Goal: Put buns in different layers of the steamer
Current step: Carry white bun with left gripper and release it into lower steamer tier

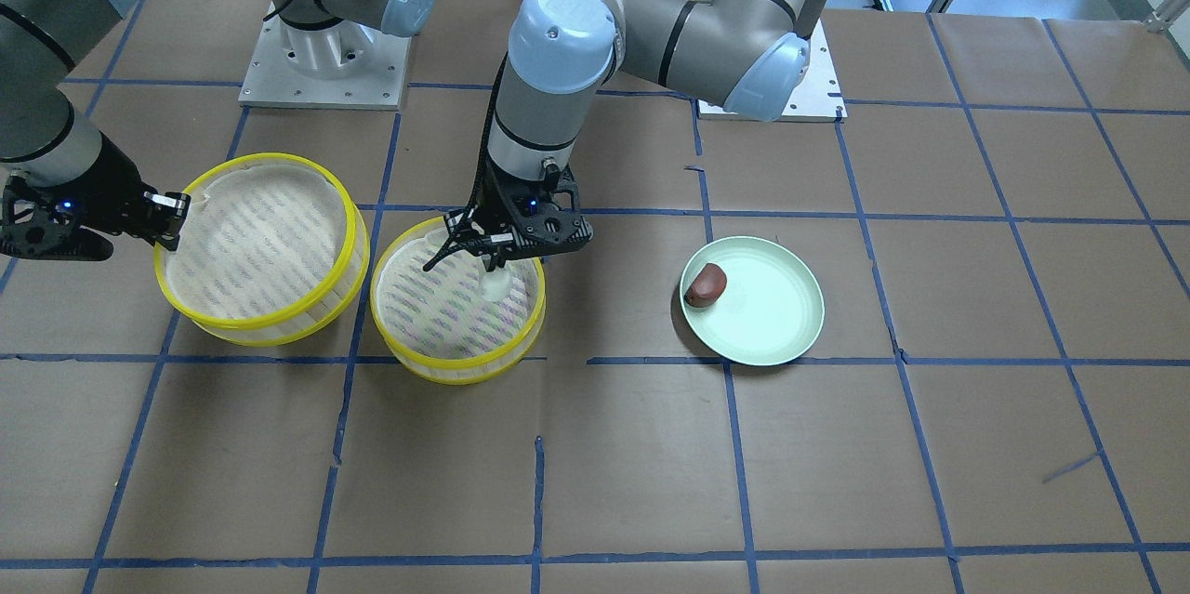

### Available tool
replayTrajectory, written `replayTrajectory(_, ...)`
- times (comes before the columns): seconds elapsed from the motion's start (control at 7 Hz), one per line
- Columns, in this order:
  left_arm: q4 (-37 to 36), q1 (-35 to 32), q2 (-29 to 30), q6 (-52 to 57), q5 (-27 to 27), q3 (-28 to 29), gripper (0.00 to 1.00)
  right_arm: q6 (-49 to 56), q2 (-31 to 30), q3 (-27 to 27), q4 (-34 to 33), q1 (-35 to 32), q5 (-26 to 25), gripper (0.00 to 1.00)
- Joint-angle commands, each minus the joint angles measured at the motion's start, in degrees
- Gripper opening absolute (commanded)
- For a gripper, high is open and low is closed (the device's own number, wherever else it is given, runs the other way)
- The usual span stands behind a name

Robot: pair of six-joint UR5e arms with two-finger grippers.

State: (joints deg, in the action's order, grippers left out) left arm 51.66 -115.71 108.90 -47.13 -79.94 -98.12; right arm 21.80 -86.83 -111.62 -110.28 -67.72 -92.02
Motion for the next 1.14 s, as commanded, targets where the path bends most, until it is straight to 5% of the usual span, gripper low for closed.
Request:
replayTrajectory(0.0, -1.6, -0.9, 2.5, -1.2, 0.2, 0.0, 0.99, 0.0, 0.0, 0.0, 0.1, 0.0, 0.0, 0.04)
replayTrajectory(1.0, -1.1, -0.4, 0.3, 5.0, -1.4, -0.1, 0.99, -0.7, -0.3, -0.3, 0.0, -1.4, 0.3, 0.04)
